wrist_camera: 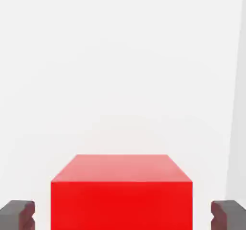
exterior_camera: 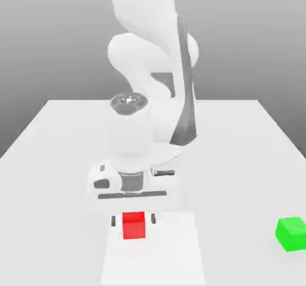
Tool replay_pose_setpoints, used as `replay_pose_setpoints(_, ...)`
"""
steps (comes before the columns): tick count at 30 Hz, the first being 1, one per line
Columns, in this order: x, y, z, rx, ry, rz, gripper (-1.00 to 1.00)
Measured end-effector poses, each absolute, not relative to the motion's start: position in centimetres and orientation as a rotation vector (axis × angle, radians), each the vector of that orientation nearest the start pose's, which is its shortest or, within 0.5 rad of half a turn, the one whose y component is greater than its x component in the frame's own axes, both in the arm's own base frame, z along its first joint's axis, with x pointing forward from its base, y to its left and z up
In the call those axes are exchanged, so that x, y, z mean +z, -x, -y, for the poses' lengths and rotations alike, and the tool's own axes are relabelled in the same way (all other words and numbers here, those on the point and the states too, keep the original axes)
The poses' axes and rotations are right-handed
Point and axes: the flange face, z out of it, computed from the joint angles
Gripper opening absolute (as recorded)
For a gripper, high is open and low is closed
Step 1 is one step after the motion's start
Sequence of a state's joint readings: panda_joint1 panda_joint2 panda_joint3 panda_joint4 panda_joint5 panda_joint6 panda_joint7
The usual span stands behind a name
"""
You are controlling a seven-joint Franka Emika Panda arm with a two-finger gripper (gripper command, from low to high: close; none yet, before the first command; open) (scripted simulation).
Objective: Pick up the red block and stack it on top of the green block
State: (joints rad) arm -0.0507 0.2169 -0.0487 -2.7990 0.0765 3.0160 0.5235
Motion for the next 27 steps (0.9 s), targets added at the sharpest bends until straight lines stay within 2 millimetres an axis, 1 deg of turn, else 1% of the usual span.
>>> replay_pose_setpoints(2,14.6,-36.4,4.3,-0.001,2.953,-1.074,-1.00)
replay_pose_setpoints(3,14.3,-36.3,4.3,0.000,2.953,-1.075,-1.00)
replay_pose_setpoints(4,14.6,-36.4,4.3,-0.001,2.953,-1.074,-1.00)
replay_pose_setpoints(8,17.3,-36.7,4.4,-0.007,2.955,-1.070,-1.00)
replay_pose_setpoints(12,20.2,-36.4,4.4,-0.002,2.952,-1.075,-1.00)
replay_pose_setpoints(13,20.7,-36.7,4.3,-0.002,2.964,-1.047,-1.00)
replay_pose_setpoints(14,21.1,-37.4,3.6,-0.005,2.992,-0.975,-1.00)
replay_pose_setpoints(16,21.6,-38.9,0.6,-0.008,3.061,-0.760,-1.00)
replay_pose_setpoints(18,22.1,-40.1,-3.0,-0.011,3.115,-0.522,-1.00)
replay_pose_setpoints(19,22.3,-40.5,-5.5,-0.012,3.138,-0.375,-1.00)
replay_pose_setpoints(21,22.8,-40.8,-11.9,-0.013,3.161,-0.025,-1.00)
replay_pose_setpoints(23,23.3,-40.7,-17.6,-0.012,3.145,0.309,-1.00)
replay_pose_setpoints(25,23.8,-40.2,-22.8,-0.008,3.096,0.612,-1.00)
replay_pose_setpoints(27,24.3,-39.1,-27.6,-0.002,3.022,0.884,-1.00)
